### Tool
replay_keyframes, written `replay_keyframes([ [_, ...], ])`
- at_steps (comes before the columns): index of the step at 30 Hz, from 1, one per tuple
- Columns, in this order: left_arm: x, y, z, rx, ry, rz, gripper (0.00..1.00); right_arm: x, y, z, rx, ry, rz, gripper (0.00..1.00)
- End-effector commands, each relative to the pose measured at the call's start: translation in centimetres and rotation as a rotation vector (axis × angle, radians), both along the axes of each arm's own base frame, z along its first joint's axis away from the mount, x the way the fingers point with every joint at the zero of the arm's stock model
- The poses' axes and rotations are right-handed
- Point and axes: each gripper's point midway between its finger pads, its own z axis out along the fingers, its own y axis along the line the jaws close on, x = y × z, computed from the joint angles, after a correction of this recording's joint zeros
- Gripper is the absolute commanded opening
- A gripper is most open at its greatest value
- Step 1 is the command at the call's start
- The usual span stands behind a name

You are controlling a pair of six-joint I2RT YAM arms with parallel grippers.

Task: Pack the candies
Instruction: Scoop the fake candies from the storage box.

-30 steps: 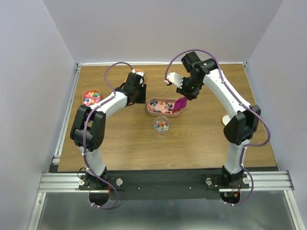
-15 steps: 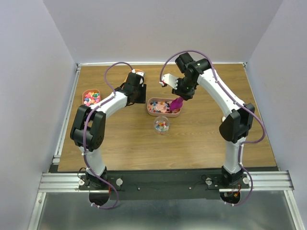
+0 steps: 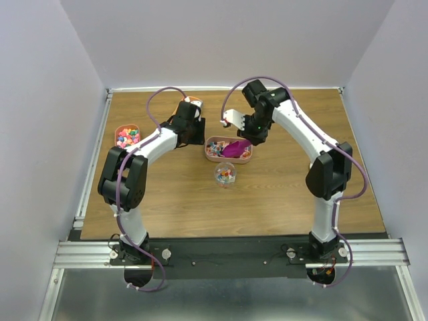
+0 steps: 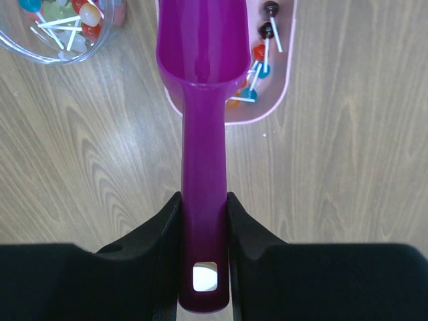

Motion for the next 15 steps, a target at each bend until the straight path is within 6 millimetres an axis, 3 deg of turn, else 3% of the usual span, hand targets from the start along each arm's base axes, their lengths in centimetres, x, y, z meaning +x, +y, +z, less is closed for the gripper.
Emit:
replay_keyframes([
  [1, 0.3, -1.1, 0.5, -0.042, -0.008, -0.021, 0.53, -0.5, 1.2, -0.6, 0.057, 0.001, 0.037, 0.01],
  [8, 0.0, -1.6, -0.2, -0.060, 0.017, -0.033, 0.50, -0.3, 1.2, -1.8, 0.060, -0.005, 0.025, 0.01],
  [15, -0.3, -2.0, -0.8, -0.076, 0.038, -0.049, 0.38, 0.0, 1.6, -2.0, 0.083, -0.020, 0.026, 0.01],
])
